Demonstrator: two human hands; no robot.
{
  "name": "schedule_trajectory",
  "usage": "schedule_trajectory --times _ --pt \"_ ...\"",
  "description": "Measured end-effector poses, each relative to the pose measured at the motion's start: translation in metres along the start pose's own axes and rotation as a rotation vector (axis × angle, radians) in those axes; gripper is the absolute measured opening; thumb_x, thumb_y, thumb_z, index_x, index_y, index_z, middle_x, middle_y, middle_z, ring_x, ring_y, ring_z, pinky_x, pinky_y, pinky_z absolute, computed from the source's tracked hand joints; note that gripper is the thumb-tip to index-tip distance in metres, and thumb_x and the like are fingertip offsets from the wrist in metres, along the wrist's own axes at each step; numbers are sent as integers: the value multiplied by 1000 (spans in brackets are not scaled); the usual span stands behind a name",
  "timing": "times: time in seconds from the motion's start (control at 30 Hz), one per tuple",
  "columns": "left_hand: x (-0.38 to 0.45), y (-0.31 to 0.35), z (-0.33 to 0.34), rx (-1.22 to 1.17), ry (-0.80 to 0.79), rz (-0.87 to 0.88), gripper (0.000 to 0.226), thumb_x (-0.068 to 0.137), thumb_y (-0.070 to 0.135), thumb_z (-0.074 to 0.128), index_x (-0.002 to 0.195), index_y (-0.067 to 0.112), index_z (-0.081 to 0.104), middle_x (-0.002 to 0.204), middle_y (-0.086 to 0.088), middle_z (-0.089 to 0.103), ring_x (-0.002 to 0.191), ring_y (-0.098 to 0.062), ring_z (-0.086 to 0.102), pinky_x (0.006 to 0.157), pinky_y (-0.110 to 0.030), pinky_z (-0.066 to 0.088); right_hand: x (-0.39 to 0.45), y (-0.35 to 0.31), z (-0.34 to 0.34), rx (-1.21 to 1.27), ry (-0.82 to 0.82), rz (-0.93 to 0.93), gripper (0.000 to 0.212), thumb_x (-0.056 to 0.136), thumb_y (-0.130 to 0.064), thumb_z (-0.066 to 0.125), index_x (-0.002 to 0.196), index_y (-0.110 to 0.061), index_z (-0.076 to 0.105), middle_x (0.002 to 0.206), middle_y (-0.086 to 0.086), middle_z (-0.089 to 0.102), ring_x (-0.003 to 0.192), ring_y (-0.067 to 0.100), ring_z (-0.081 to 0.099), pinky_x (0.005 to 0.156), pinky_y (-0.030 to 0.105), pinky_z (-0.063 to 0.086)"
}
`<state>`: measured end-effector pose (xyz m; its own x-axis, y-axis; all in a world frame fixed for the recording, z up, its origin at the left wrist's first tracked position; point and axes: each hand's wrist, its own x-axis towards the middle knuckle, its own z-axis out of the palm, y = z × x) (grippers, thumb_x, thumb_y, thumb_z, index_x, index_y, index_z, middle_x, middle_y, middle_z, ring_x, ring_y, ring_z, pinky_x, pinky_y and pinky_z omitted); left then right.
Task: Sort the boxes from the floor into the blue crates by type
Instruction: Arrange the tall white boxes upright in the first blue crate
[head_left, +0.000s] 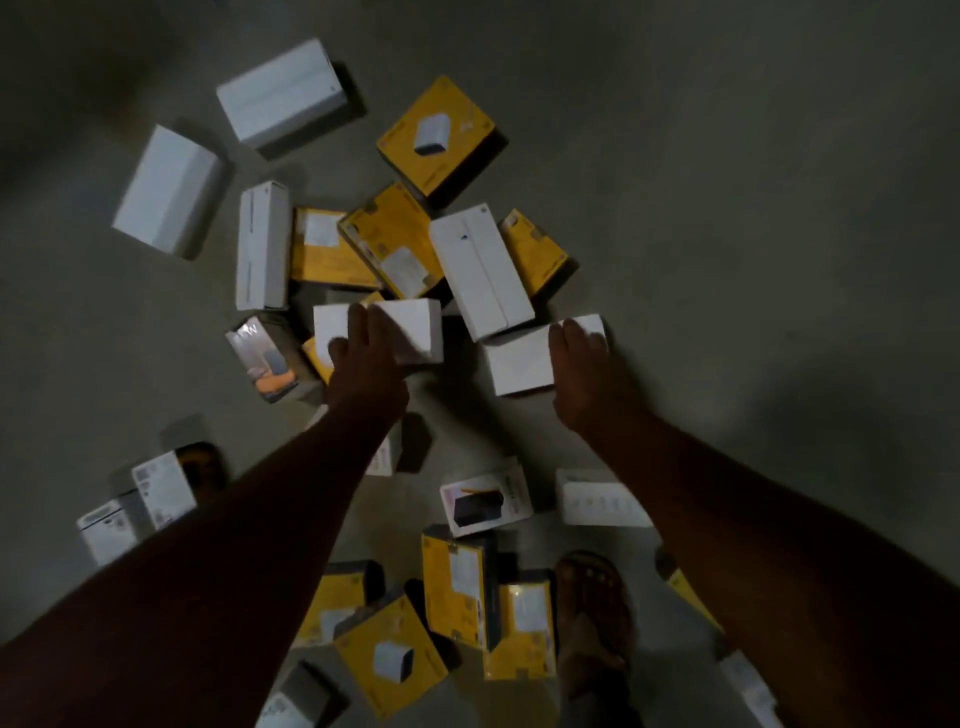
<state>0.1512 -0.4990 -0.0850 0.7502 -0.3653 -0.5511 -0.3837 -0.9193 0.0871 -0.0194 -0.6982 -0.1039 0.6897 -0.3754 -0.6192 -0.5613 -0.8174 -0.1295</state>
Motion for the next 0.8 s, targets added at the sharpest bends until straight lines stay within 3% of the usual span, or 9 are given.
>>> schedule_trajectory --times 0.07,0.13,0.23,0.3,0.37,0.43,0.5,0.67,0.8 --pt "11 4 4 98 53 14 104 82 11 77 159 18 8 159 -12 16 128 -41 38 90 -52 47 5 8 7 -202 82 -25 89 79 -28 76 153 -9 31 144 12 45 125 31 48 96 44 43" --pt "20 8 3 212 92 55 92 81 11 72 156 21 19 152 -16 26 128 -40 39 89 -50 48 8 12 17 -291 86 -22 84 69 -43 82 139 -16 43 130 9 50 117 27 49 92 42 43" --pt "26 12 9 430 147 131 73 80 25 72 143 13 38 148 -18 36 135 -40 34 108 -51 33 5 16 34 -190 56 79 90 58 -55 86 128 -20 42 131 9 49 125 32 46 98 45 42" --pt "22 9 11 470 99 186 88 69 40 81 138 5 39 140 -18 48 139 -39 35 119 -53 15 -3 16 38 -73 28 159 97 55 -57 87 130 -19 37 132 10 52 122 32 52 101 46 41" --pt "7 7 8 429 38 212 95 62 56 83 130 5 40 124 -16 58 127 -38 49 121 -53 13 -21 18 34 76 38 204 101 56 -55 88 134 -18 35 134 10 53 123 32 53 103 47 41" --pt "-20 12 -10 224 -5 222 94 60 59 85 124 6 43 115 -17 58 110 -39 57 108 -53 35 -56 19 17 320 101 257 105 55 -52 89 137 -15 37 134 11 52 123 32 51 99 48 46" --pt "-60 23 -46 -96 -64 141 91 59 50 91 126 11 43 119 -15 57 109 -39 59 89 -50 50 -104 14 -13 615 124 343 101 56 -51 90 136 -14 41 129 8 53 118 27 52 89 41 49" --pt "-173 54 -160 -717 -238 27 92 53 68 89 127 24 57 122 5 67 110 -15 65 89 -46 58 -252 -9 -122 1338 97 541 80 65 -33 96 126 -24 45 105 -14 59 100 13 63 67 12 49" --pt "-293 82 -261 -983 -391 160 52 73 32 89 119 27 66 111 9 74 100 -5 70 86 -36 61 -385 -41 -213 1493 231 601 73 72 -23 91 131 -21 48 104 -15 60 90 0 61 62 9 50"
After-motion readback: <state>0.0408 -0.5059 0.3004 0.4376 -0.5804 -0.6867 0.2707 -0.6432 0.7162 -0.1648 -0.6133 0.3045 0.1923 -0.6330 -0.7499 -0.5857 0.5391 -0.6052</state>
